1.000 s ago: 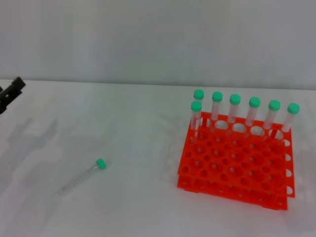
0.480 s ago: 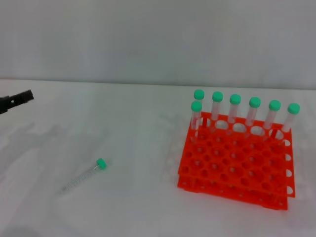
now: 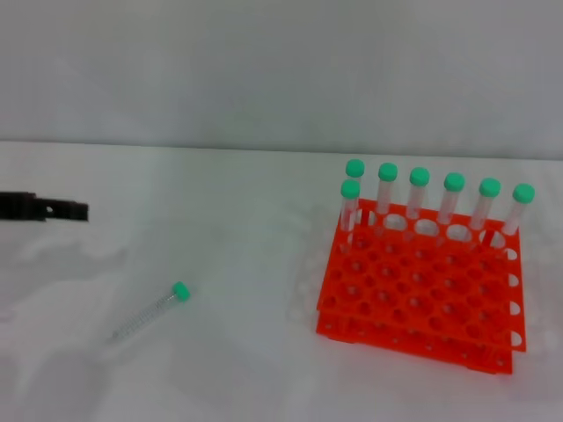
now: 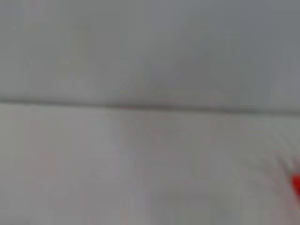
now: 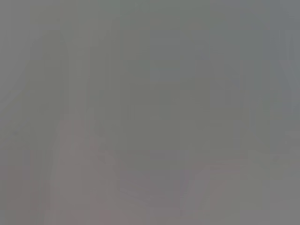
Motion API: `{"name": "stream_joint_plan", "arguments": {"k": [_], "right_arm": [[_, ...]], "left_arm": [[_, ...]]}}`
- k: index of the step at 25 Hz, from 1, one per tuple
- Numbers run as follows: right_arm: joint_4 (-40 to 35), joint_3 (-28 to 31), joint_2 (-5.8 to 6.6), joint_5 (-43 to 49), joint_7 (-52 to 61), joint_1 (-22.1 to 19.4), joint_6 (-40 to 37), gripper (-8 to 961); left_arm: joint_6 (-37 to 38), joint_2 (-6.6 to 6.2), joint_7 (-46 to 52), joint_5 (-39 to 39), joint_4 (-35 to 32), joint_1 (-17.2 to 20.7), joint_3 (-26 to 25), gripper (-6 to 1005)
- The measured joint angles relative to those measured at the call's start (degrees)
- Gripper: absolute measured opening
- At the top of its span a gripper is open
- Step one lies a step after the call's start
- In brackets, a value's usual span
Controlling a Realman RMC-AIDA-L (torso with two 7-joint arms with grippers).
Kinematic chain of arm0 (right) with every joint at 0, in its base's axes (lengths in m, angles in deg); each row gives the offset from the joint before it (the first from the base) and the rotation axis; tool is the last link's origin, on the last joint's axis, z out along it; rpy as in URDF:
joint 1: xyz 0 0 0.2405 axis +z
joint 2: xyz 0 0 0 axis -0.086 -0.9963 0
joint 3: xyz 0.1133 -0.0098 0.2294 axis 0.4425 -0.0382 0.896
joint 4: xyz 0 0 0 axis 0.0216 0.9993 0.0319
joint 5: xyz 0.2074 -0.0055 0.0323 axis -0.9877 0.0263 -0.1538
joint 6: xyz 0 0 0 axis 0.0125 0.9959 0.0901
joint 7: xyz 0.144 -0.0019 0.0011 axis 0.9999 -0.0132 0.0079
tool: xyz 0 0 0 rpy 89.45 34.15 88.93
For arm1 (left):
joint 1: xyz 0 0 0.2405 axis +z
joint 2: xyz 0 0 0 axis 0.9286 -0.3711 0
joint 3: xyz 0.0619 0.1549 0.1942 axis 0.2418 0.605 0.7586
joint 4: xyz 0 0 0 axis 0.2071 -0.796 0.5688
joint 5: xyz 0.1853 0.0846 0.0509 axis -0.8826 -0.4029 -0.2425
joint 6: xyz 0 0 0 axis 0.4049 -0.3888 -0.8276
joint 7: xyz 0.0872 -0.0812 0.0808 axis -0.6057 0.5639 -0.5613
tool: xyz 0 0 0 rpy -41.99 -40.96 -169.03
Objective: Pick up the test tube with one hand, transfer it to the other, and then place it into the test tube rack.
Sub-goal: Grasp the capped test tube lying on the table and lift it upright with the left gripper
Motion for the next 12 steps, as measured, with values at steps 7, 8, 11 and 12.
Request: {"name": "stream_joint_plan", "arguments": {"k": [7,8,11,12], "right_arm": [[-0.16,0.02,-0.05,0.0,-0.03,-0.53,-0.28,777],[-0.16,0.02,-0.06,0.0,-0.03,-0.61,-0.37,777],[-0.07,0.02,-0.07,0.0,-0.03,-0.87,-0.45,776],[-0.01,0.02,-0.08,0.0,-0.03,-0.95,-0.46,775]], "left_arm": [[3.06,-0.07,-1.33,-14.47,-0.01,-7.02,0.04,850],[3.16,-0.07,-1.86,-16.51,-0.16,-8.08,0.04,848],[3.23,0.15,-3.31,-20.02,-0.44,-9.87,0.05,843],[3.18,0.41,-3.93,-21.23,-0.55,-10.58,0.07,841]]}}
